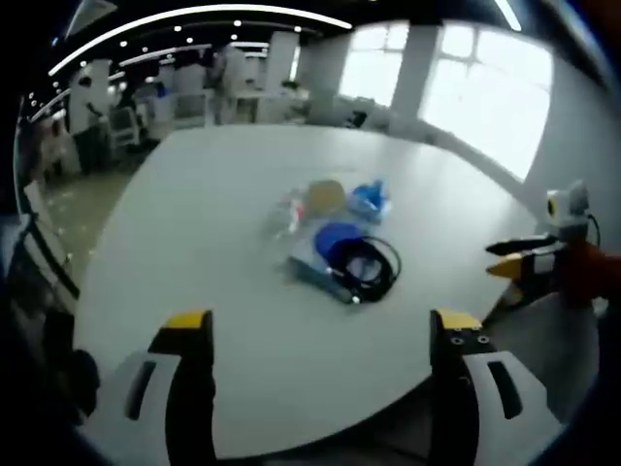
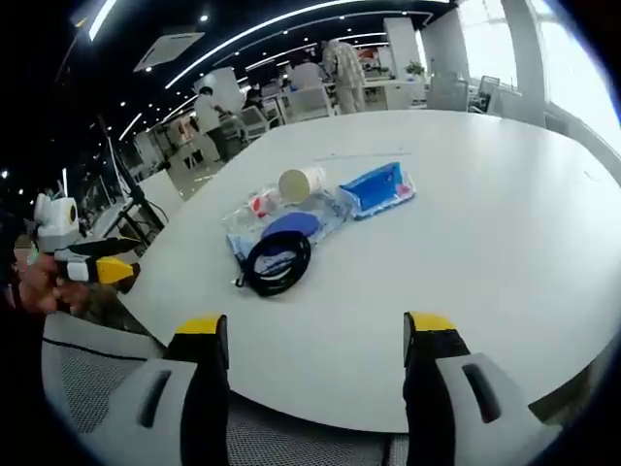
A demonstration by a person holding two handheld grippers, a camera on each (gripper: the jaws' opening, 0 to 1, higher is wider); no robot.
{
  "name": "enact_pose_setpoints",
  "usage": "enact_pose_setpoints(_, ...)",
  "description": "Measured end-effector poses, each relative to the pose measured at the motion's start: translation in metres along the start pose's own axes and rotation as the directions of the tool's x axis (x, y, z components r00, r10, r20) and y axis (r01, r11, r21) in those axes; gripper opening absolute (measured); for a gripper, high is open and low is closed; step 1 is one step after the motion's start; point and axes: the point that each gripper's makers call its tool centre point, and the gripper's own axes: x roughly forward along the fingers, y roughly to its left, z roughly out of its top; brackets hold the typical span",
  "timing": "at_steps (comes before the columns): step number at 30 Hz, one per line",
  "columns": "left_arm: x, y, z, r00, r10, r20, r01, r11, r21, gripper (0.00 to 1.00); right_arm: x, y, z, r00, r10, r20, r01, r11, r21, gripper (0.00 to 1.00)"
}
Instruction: Arrange the tabletop items into an orderly group along one side of the table until the central work area is clear of visible clutter.
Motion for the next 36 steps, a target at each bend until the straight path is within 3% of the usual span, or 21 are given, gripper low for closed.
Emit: enact_pose_setpoints(36, -0.0003, -0.0001, 0.0006, 1.000, 0.002, -0.001, -0.002, 1.000, -0.004, 0.89, -0.0004, 0.0002, 0.0003, 1.000, 0.004, -0.001, -0.004, 1.000, 0.005, 0.72)
